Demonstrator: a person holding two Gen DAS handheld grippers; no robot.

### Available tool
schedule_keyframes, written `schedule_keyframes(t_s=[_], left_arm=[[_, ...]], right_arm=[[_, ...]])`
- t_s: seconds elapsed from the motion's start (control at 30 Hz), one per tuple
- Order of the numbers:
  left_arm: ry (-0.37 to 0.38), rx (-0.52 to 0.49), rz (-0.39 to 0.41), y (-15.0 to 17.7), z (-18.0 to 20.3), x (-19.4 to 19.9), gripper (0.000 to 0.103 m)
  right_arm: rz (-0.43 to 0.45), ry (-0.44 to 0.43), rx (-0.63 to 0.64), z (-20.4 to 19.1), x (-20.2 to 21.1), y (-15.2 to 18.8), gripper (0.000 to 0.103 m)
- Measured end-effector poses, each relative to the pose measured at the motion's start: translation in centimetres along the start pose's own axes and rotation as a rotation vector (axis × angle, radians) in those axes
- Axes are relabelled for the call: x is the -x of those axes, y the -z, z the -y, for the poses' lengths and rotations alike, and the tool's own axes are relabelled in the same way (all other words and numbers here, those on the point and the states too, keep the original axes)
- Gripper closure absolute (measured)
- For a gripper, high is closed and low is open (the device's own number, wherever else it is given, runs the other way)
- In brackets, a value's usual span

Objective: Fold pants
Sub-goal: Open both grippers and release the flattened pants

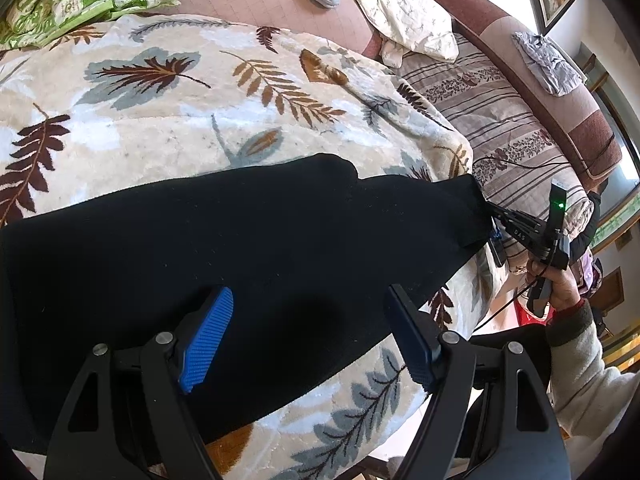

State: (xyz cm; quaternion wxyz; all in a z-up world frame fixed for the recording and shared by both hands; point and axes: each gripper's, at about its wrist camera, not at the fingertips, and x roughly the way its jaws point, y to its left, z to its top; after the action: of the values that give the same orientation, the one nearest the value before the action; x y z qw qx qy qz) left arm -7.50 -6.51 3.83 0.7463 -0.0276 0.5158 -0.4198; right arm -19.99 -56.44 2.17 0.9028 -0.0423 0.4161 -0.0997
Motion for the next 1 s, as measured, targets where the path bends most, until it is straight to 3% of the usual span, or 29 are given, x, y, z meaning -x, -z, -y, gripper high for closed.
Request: schedule_keyframes(t_s=[0.17,0.2,0.37,0.47,0.63,0.83,1.0], left_arm=[[0.000,-0.001,0.000,0.0,0.0,0.0,0.025],[-0.001,-0.001,0.001,0.0,0.0,0.0,0.025],[-0.002,-0.002,0.004,0.0,0.0,0.0,0.025],[0.000,0.000,0.017,-0.1,-0.1,0.4,0.026],[0.002,0.008,0.034,0.1,-0.2,1.1,0.025],[-0.003,0.002,0.046,0.2,-0.1,1.6,0.025],[-0.006,0.002,0.048,0.3,0.0,1.8,0.025]], right_arm=[[-0.036,0.017,-0.004,0.2,-1.9,0.6,0.101],[-0.030,0.013,-0.026,0.5,-1.7,0.7,0.094],[0.007,-0.034,-0.104,0.7,1.6,0.8,0.079],[0.032,-0.161,-0.177,-0.5,3.8,1.7,0.068],[-0.021,-0.285,-0.195,-3.9,3.3,3.5,0.068],[-0.055,-0.339,-0.282,-5.6,0.9,4.1,0.068],[-0.023,-0.376,-0.403,-5.1,-0.2,4.0,0.068]])
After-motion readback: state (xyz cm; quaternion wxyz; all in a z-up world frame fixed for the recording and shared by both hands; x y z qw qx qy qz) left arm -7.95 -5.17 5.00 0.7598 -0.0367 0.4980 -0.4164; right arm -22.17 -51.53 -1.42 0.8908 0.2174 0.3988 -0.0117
